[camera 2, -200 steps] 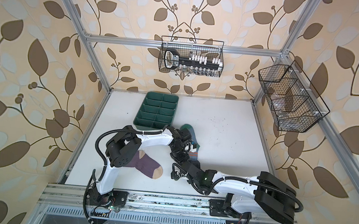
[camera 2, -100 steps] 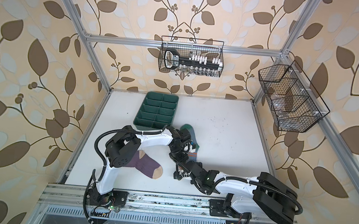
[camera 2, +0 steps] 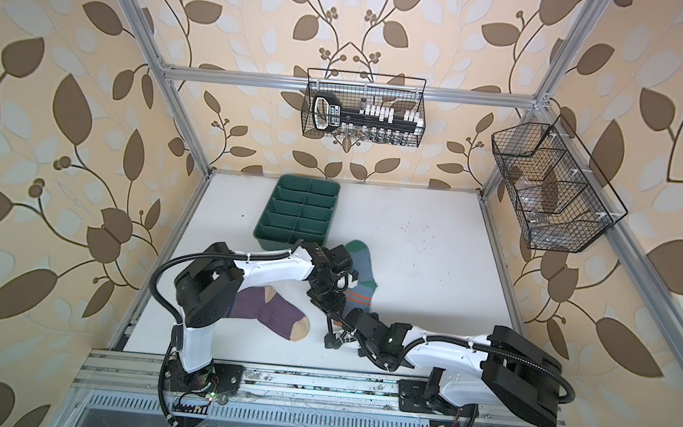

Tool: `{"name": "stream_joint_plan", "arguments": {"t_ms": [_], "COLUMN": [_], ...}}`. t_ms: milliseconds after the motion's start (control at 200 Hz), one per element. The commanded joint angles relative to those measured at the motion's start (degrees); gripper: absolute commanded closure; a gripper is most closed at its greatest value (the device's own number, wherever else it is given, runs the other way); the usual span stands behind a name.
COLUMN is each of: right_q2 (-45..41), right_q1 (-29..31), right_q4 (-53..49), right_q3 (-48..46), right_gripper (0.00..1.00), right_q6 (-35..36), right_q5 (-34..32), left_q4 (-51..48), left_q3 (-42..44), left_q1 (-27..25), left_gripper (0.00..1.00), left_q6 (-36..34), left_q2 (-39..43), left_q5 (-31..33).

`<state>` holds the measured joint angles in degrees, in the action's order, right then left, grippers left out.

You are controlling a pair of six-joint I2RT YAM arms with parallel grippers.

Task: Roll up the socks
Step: 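Hold the cuff with the right gripper while the left gripper releases and lifts away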

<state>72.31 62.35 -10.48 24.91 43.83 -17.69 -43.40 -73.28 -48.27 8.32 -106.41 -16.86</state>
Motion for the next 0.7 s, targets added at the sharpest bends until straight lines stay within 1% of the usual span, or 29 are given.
{"name": "stream_joint_plan", "arguments": {"t_ms": [0, 80, 120, 140, 145, 150, 170, 210, 235, 255, 280, 305, 315, 325, 370, 405, 460, 545, 590, 635, 665, 695], "right_q2": [-0.04, -0.63, -0.72, -0.65, -0.62, -0.65, -0.49, -0.21, -0.05, 0.15, 0.36, 0.73, 0.79, 0.92, 1.32, 1.57, 1.69, 1.31, 0.96, 0.43, 0.17, -0.04], "right_q1": [0.28, 0.35, 0.34, 0.32, 0.32, 0.36, 0.37, 0.2, 0.04, -0.21, -0.46, -0.72, -0.73, -0.8, -1.02, -1.09, -1.16, -1.35, -1.48, -1.72, -1.86, -1.91], "right_q4": [-12.94, -14.1, -14.91, -15.49, -15.6, -15.83, -16.45, -17.68, -18.35, -18.8, -19.32, -19.61, -19.65, -19.73, -19.97, -19.85, -19.59, -19.41, -19.41, -19.33, -19.19, -19.07], "right_q3": [0.05, 0.26, 0.69, 1.04, 1.12, 1.25, 1.62, 2.39, 2.92, 3.27, 3.74, 4.16, 4.25, 4.4, 4.85, 5.01, 5.02, 4.97, 4.94, 4.9, 4.83, 4.8], "right_gripper": [1.0, 1.0, 1.0, 1.0, 1.0, 1.0, 1.0, 1.0, 1.0, 1.0, 1.0, 1.0, 1.0, 1.0, 1.0, 1.0, 1.0, 1.0, 1.0, 1.0, 1.0, 1.0], "right_q6": [-2.56, -3.18, -3.31, -3.38, -3.39, -3.44, -3.6, -3.96, -4.26, -4.5, -4.78, -5.2, -5.22, -5.38, -5.6, -5.7, -5.62, -5.43, -5.36, -5.38, -5.38, -5.37], "right_q5": [8.86, 10.15, 10.84, 11.23, 11.34, 11.44, 11.94, 12.98, 13.76, 14.46, 15.11, 15.49, 15.7, 15.88, 16.1, 15.98, 15.4, 14.34, 14.03, 14.0, 13.81, 13.61], "left_q4": [4.14, 6.87, 8.69, 9.58, 10.01, 10.35, 11.58, 15.27, 18.02, 20.49, 23.5, 26.49, 27.66, 28.87, 34.01, 36.08, 36.56, 31.86, 27.68, 23.77, 21.98, 20.92], "left_q3": [1.63, 2.94, 4.05, 4.63, 4.85, 5.28, 6.12, 8.47, 10.3, 11.75, 13.95, 15.92, 16.73, 17.57, 20.76, 22.38, 23.23, 21.65, 19.77, 18.23, 17.48, 17.4], "left_q1": [1.79, 2.56, 2.57, 2.57, 2.57, 2.57, 2.63, 2.66, 2.73, 2.74, 2.74, 2.82, 2.83, 2.83, 3.0, 3.01, 3.01, 3.01, 3.01, 3.01, 3.01, 3.01], "left_gripper": [0.51, 0.51, 0.53, 0.53, 0.53, 0.53, 0.53, 0.49, 0.44, 0.37, 0.24, 0.07, 0.03, 0.02, 0.01, 0.01, 0.01, 0.01, 0.01, 0.01, 0.01, 0.01], "left_q6": [3.75, 3.76, 3.83, 3.86, 3.86, 3.88, 3.95, 3.39, 2.43, 1.43, 0.42, -0.35, -0.46, -0.64, -3.55, -5.44, -6.45, -6.44, -5.19, -5.34, -5.25, -4.88], "left_q2": [12.74, 21.22, 26.39, 28.98, 29.64, 30.28, 32.95, 38.4, 41.95, 44.8, 48.14, 51.78, 53.16, 54.45, 59.54, 62.71, 66.15, 67.87, 67.05, 65.63, 64.7, 64.07], "left_q5": [13.66, 21.75, 27.73, 31.36, 33.08, 33.08, 36.45, 42.0, 44.72, 46.27, 48.09, 49.49, 50.05, 50.49, 49.71, 48.46, 47.5, 45.19, 44.04, 40.87, 38.95, 38.56]}}
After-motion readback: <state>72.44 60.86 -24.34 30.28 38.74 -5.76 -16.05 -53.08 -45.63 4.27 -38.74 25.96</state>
